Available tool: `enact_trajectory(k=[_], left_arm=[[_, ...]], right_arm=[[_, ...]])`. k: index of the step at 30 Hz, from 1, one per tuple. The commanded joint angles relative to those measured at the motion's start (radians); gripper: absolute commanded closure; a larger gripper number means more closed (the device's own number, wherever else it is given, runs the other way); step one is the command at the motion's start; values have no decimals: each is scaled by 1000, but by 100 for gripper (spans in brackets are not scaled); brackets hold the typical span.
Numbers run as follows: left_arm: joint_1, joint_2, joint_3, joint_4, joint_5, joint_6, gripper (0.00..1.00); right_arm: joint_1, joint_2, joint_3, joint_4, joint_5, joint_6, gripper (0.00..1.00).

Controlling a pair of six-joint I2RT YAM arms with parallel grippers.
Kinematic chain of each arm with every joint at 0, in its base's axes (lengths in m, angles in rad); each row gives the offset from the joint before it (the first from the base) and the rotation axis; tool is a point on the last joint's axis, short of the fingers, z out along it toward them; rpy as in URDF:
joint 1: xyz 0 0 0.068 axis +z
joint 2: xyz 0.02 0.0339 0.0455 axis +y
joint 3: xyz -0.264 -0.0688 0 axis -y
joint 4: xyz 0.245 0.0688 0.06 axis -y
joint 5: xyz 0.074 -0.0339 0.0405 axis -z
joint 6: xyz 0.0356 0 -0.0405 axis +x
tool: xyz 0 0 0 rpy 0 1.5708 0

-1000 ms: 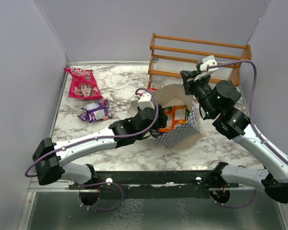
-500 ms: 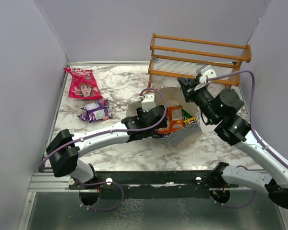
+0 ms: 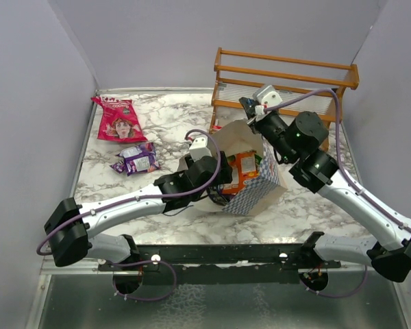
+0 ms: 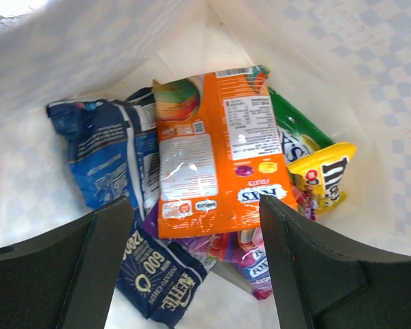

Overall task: Take the snacks out of the paper bag
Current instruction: Adjust the paper bag at the center of the board, then take out the snack from the paper bag.

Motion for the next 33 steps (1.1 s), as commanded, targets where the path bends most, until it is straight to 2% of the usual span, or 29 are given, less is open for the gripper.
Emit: enact_trajectory(k=[1,6,10,14,18,20,25,30,33], left_arm=[[7,-27,13,94,56,39,22],[19,-13,0,131,82,28,22],[39,-20,-18,94,89,-3,23],[48,-56,-79,79,34,-58,25],[47,-41,-53,-126,-75,-242,23],[48,-24,-36,-195,-110,-289,20],[64,17,-22,-200,-154,-285,18],[77,52,28,-326,-204,-366,16],[81,44,20,-349,-228,-377,14]], right_arm=[[1,15,97,94,-23,-202,98],[2,104,211,-1,-112,-301,98],[2,139,266,-39,-129,-260,98],[3,117,216,-17,-159,-221,98],[3,105,161,17,-115,-221,98],[4,106,158,15,-94,-219,98],[3,78,125,31,-113,-201,98],[4,82,120,17,-103,-205,98],[4,80,112,22,-106,-210,98]])
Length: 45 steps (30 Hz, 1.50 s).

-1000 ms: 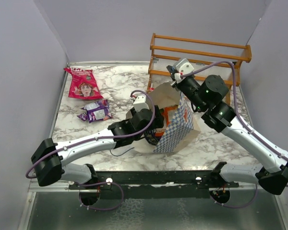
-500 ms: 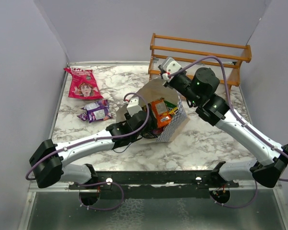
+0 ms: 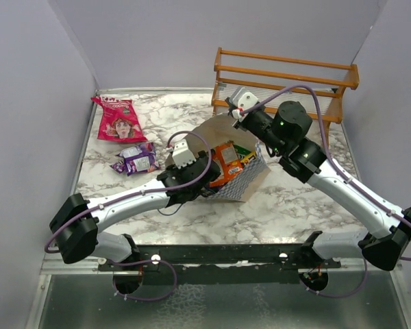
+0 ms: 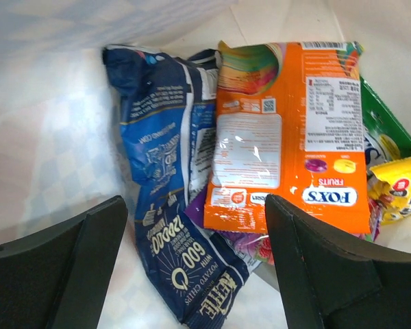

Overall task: Take the snacks out of the paper bag
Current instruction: Take out the snack from the paper bag.

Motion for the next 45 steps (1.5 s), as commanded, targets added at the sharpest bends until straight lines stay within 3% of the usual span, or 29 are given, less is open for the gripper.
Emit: enact_trajectory(k=[1,6,10,14,19,29,33,39,45], left_arm=[[20,-9,9,-94,-81,-55,14],[105,-6,-26,3,-11,16,15],[111,53,-10,127,11,126,21],[117,128,32,111,4,132,22],[118,158,12,214,45,145,27],[153,254,-11,356,183,202,19],[161,277,-3,417,232,249,24],[163,239,1,445,283,292,63],[162,107,-22,445,322,322,88]], right_arm=[[4,-47,1,103,1,-4,98],[4,-58,-4,99,-35,23,98],[4,-58,-6,92,-60,40,98],[4,-61,-2,89,-84,65,98],[3,-65,-13,96,-108,97,98],[3,-81,-24,114,-129,153,98],[4,-94,-41,121,-141,166,98],[3,-127,-81,134,-113,198,98],[4,-162,-95,132,36,279,98]])
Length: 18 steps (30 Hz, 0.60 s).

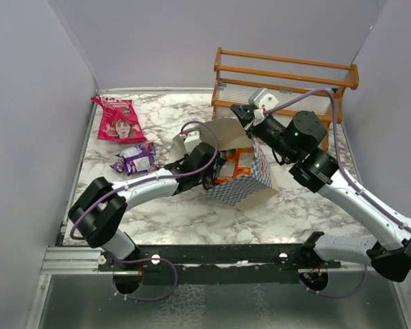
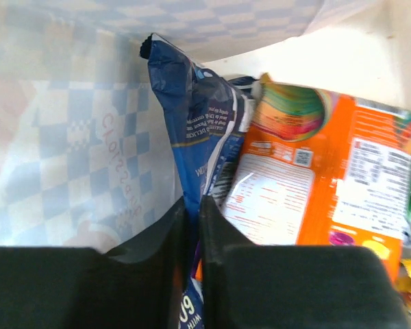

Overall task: Take the snacks out of the paper bag
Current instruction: Take out the snack from the paper bag.

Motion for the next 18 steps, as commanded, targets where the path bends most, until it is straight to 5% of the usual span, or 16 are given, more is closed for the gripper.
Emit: enact_trajectory(k=[1,3,18], left_arm=[[-2,-143,-12,38,64,44,94],[-1,-182,-10,31,73,57,100],[-10,-346,13,-13,107,75,100]], right_arm=[[4,-62,-7,94,111,82,98],[3,-73,-9,87,108,98,98],[4,-96,-56,84,131,96,98]])
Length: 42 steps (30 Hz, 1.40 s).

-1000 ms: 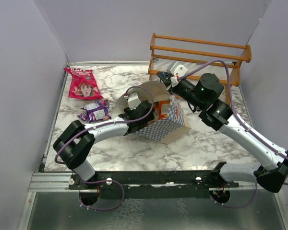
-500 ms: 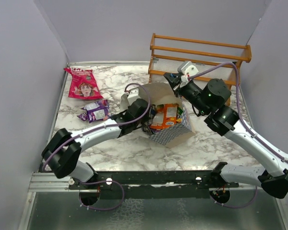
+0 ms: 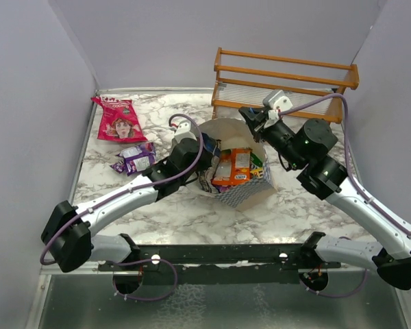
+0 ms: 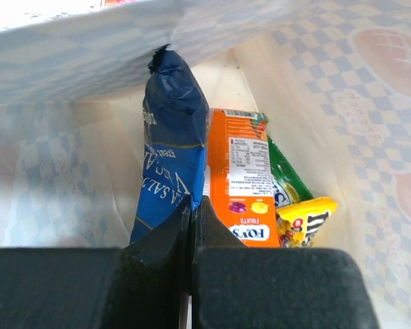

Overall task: Take the snacks out of the paper bag
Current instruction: Take out the snack from the paper bag, then place the snack at the center of the board.

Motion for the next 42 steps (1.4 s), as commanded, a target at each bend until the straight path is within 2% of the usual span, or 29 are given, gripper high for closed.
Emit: enact_trajectory(k=[1,10,20,28,34,37,42], left_arm=[[-9,-74,28,-8,20,8,100],[-10,-159,73,-33,109,67,100],[-10,-228,182,-19,186,131,100],[-9,-229,301,-103,184,153,100],[-9,-211,437,-177,180,254,100],[-8,-186,556,-247,146,302,100],[-8,-175,680,-277,71,392,100]], right_arm=[[4,3,-3,85,61,-17,98],[4,5,-28,95,231,-26,98],[4,23,-14,61,304,57,98],[4,26,-8,48,346,71,98],[4,2,-24,29,451,90,98],[4,-9,-10,-23,536,170,98],[4,-42,-38,-79,544,246,98]])
